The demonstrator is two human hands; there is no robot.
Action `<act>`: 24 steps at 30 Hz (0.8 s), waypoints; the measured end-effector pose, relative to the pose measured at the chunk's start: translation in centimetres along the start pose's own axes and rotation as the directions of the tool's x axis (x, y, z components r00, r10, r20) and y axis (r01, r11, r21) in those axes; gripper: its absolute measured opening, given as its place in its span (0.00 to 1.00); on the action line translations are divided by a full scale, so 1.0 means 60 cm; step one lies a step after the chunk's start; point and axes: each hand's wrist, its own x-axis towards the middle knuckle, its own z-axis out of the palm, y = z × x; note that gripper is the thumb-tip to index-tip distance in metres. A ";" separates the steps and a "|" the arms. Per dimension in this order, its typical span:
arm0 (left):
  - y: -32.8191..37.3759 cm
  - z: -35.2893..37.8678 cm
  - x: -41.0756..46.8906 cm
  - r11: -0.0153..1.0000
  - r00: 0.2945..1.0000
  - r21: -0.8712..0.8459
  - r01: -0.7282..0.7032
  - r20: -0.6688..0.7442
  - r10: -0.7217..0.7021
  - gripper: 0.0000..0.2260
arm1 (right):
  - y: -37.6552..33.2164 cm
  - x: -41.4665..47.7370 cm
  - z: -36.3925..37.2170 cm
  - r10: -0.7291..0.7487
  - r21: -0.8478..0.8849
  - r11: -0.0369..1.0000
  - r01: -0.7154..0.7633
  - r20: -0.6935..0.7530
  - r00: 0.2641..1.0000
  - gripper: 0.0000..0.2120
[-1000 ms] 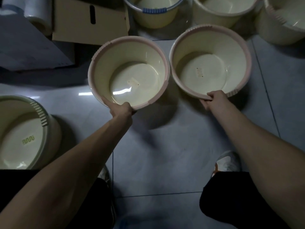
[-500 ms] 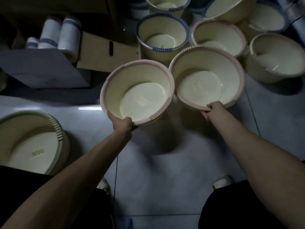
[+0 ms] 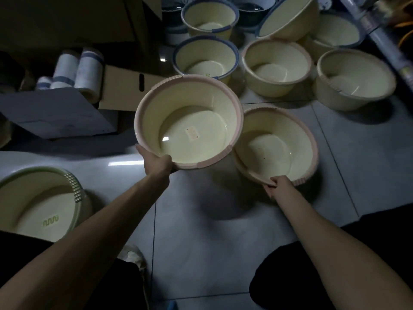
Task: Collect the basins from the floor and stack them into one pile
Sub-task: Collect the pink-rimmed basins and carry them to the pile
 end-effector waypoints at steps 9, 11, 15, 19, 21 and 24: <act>0.061 0.099 -0.067 0.995 0.990 0.013 -0.103 0.098 0.101 0.33 | -0.001 0.017 -0.019 0.167 0.341 0.922 -0.181 0.069 0.984 0.15; 0.071 0.130 -0.085 0.994 0.985 0.007 -0.109 0.134 0.107 0.37 | -0.012 0.007 -0.024 0.173 0.298 0.935 -0.192 0.090 0.981 0.14; 0.061 0.198 -0.123 0.994 0.977 0.025 -0.105 0.191 0.098 0.37 | 0.012 0.074 -0.063 0.218 0.219 0.948 -0.229 0.074 0.973 0.17; 0.035 0.264 -0.177 0.994 0.961 0.042 -0.104 0.260 0.090 0.34 | 0.020 0.088 -0.123 0.171 0.249 0.948 -0.197 0.123 0.978 0.20; 0.016 0.289 -0.199 0.992 0.956 0.071 -0.104 0.281 0.080 0.31 | -0.006 0.016 -0.146 0.109 0.258 0.958 -0.128 0.088 0.990 0.17; -0.014 0.325 -0.223 0.985 0.951 0.137 -0.100 0.303 0.054 0.32 | -0.012 -0.003 -0.192 0.073 0.307 0.948 -0.086 0.054 0.996 0.24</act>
